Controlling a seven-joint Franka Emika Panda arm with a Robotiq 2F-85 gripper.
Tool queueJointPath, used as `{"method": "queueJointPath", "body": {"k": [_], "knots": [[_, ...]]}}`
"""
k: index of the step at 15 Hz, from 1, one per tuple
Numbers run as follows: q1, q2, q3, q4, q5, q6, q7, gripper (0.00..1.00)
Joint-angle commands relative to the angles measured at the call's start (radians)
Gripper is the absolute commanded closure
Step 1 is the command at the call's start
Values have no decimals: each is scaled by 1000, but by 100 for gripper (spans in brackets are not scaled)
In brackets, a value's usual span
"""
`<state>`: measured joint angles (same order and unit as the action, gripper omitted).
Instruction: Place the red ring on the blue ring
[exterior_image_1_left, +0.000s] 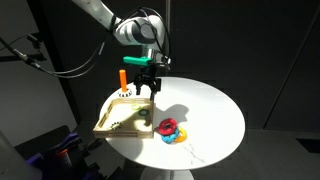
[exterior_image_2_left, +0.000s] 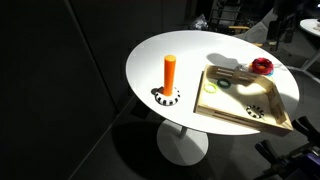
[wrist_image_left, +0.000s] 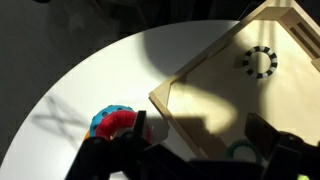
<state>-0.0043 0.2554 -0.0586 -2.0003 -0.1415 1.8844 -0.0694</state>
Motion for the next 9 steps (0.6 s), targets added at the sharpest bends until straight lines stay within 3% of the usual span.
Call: {"method": "queueJointPath", "body": {"k": [1, 6, 9], "knots": [[-6, -110, 25, -35, 17, -4, -19, 0], [0, -219, 43, -67, 26, 14, -12, 0], [2, -193, 45, -38, 12, -2, -1, 0]]}}
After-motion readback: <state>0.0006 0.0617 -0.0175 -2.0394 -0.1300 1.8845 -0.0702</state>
